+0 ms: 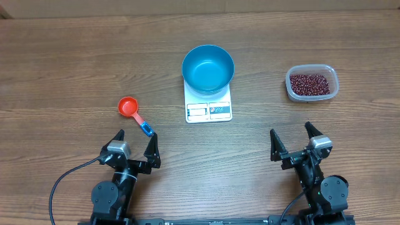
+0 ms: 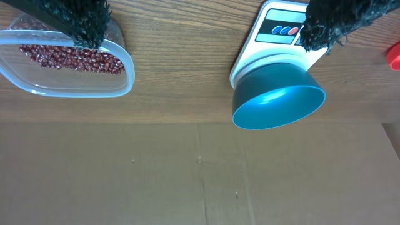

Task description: Scoop item into bowl and weigh 150g on scale

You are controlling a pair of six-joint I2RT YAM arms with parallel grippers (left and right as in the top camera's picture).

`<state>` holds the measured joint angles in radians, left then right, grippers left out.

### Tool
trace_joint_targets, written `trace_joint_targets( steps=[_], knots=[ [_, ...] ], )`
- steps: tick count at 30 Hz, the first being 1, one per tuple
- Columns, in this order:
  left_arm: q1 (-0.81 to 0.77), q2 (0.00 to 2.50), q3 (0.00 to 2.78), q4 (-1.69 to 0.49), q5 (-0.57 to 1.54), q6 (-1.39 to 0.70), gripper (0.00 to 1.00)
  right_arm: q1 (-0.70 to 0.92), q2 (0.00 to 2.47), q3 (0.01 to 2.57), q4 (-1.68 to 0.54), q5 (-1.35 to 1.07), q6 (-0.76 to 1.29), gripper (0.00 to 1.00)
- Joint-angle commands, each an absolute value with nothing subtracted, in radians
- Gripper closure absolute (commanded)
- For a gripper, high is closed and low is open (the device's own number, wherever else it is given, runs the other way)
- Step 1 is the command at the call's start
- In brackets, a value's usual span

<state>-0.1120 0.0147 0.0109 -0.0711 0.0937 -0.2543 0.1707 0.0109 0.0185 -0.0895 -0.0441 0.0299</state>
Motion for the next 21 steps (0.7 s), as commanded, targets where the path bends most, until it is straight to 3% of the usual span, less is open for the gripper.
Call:
trace_joint_targets(
  steps=[1, 21],
  knots=[
    [-0.117, 0.004, 0.005, -0.071, 0.086, -0.235, 0.0, 0.17, 0.003, 0.008, -0.082, -0.035, 0.037, 0.0],
    [-0.118, 0.004, 0.011, -0.076, 0.126, -0.332, 0.0, 0.17, 0.003, 0.008, -0.082, -0.035, 0.037, 0.0]
  ],
)
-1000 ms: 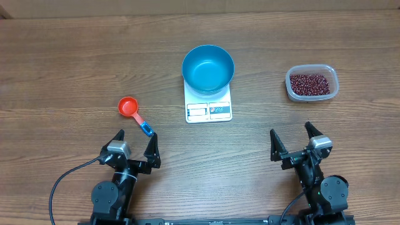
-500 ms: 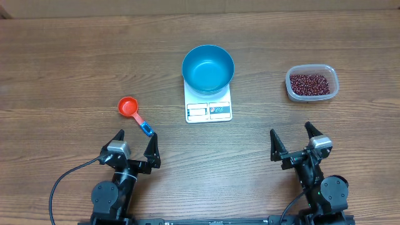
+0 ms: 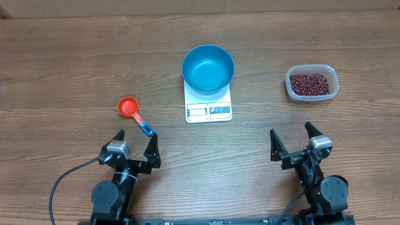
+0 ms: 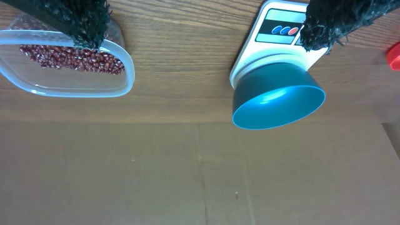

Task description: Scoop item into bowl and weigh 150g on scale

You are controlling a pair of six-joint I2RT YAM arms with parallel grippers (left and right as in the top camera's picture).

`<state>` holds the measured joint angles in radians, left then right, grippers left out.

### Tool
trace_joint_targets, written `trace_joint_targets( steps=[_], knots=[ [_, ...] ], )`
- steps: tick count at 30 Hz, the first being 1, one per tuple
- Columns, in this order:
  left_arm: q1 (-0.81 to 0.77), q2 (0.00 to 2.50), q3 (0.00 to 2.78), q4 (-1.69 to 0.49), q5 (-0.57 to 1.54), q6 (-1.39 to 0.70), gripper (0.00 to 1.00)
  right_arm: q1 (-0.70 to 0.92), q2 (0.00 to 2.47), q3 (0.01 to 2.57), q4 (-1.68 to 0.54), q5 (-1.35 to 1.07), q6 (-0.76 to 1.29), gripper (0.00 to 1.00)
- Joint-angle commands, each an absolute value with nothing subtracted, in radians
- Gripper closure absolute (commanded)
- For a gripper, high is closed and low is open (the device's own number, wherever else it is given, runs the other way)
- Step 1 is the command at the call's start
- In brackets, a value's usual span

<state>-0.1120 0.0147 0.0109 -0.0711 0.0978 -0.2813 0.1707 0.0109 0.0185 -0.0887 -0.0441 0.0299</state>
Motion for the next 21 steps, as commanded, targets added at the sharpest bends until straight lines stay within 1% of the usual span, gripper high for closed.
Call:
trace_joint_targets(
  steps=[1, 6, 8, 11, 17, 21],
  knots=[
    [-0.118, 0.004, 0.02, -0.091, 0.127, -0.34, 0.0, 0.17, 0.003, 0.008, -0.082, -0.035, 0.037, 0.0],
    [-0.118, 0.015, 0.155, -0.291, 0.076, -0.337, 0.0, 0.17, 0.003, 0.008, -0.082, -0.035, 0.037, 0.0],
    [-0.118, 0.047, 0.244, -0.389, 0.027, -0.337, 0.0, 0.17, 0.003, 0.008, -0.082, -0.035, 0.037, 0.0],
    [-0.118, 0.116, 0.355, -0.479, -0.006, -0.337, 0.0, 0.17, 0.003, 0.008, -0.082, -0.035, 0.037, 0.0],
    [-0.118, 0.38, 0.591, -0.646, -0.11, -0.368, 0.0, 0.17, 0.003, 0.008, -0.082, -0.035, 0.037, 0.0],
    [-0.118, 0.606, 0.741, -0.749, -0.115, -0.368, 0.0, 0.17, 0.003, 0.008, -0.082, -0.035, 0.037, 0.0]
  ],
)
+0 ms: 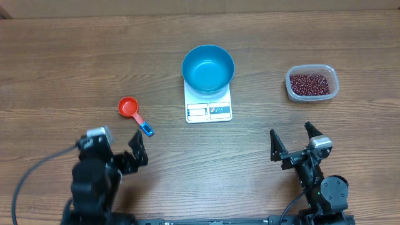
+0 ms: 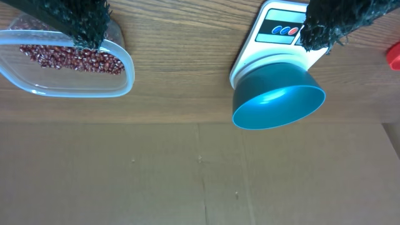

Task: Scoop item into bowl and weigh 150g on scale
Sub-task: 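Reach left gripper down to the red scoop's blue handle and grasp it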

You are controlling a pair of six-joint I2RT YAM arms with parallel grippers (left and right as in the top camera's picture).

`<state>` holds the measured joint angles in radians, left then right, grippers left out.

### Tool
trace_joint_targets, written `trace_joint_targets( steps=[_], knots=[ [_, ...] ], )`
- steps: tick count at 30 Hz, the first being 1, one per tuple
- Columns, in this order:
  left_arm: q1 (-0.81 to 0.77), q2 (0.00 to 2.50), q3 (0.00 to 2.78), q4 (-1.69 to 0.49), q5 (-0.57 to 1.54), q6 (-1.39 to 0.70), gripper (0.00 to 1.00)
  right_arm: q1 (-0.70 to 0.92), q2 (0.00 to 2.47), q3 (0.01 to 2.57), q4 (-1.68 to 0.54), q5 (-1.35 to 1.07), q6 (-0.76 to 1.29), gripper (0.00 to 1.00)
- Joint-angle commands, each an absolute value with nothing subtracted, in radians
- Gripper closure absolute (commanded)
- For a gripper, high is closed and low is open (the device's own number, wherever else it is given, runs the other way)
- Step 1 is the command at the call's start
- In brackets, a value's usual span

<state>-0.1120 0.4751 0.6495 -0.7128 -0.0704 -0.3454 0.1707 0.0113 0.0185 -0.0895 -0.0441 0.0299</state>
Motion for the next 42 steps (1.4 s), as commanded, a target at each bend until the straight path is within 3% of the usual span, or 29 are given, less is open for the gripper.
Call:
trace_joint_targets(
  steps=[1, 21, 30, 33, 42],
  knots=[
    [-0.118, 0.652, 0.768, -0.768, -0.115, -0.368, 0.0, 0.17, 0.003, 0.008, -0.082, -0.035, 0.037, 0.0],
    [-0.118, 1.27, 0.836, -0.65, 0.125, -0.367, 0.0, 0.17, 0.003, 0.008, -0.082, -0.035, 0.037, 0.0],
    [-0.118, 1.395, 0.836, -0.644, -0.041, -0.59, 0.01, 0.17, 0.003, 0.008, -0.082, -0.035, 0.037, 0.0],
    [-0.117, 1.431, 0.838, -0.623, -0.073, -0.679, 0.13, 0.17, 0.003, 0.008, -0.082, -0.035, 0.037, 0.0],
    [-0.116, 1.559, 0.91, -0.628, -0.106, -0.752, 0.11, 0.17, 0.003, 0.008, -0.082, -0.035, 0.037, 0.0]
  ],
)
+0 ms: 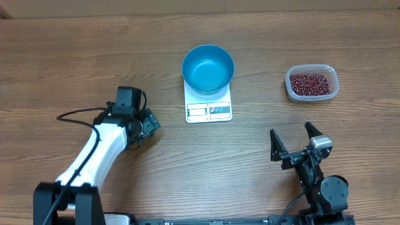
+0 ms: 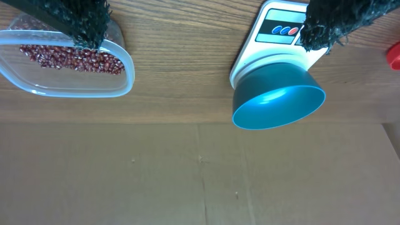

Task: Scoop item into bowl and weigh 150g on scale
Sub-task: 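Reach left gripper down to the red scoop's blue handle and grasp it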

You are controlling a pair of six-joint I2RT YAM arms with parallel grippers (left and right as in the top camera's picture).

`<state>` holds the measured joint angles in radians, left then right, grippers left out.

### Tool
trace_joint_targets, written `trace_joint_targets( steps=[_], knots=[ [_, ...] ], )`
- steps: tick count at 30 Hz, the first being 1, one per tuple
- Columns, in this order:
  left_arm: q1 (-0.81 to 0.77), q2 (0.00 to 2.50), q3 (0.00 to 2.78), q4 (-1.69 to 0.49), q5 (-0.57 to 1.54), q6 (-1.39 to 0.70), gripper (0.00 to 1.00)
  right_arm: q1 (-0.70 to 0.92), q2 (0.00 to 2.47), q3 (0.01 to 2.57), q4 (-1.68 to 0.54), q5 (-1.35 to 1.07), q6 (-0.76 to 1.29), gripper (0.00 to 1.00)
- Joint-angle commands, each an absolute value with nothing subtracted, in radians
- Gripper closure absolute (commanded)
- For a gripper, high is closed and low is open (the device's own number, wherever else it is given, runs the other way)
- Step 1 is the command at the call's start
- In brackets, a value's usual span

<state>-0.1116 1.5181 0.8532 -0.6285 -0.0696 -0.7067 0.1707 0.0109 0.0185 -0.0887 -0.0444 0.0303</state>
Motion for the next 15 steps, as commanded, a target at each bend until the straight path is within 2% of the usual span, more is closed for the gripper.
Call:
trace_joint_targets(
  steps=[1, 15],
  knots=[
    [-0.116, 1.575, 0.922, -0.627, -0.106, -0.753, 0.12, 0.17, 0.003, 0.008, -0.082, -0.035, 0.037, 0.0],
    [-0.077, 1.753, 1.033, -0.616, -0.116, -0.813, 0.24, 0.17, 0.003, 0.008, -0.082, -0.035, 0.037, 0.0]
  ],
)
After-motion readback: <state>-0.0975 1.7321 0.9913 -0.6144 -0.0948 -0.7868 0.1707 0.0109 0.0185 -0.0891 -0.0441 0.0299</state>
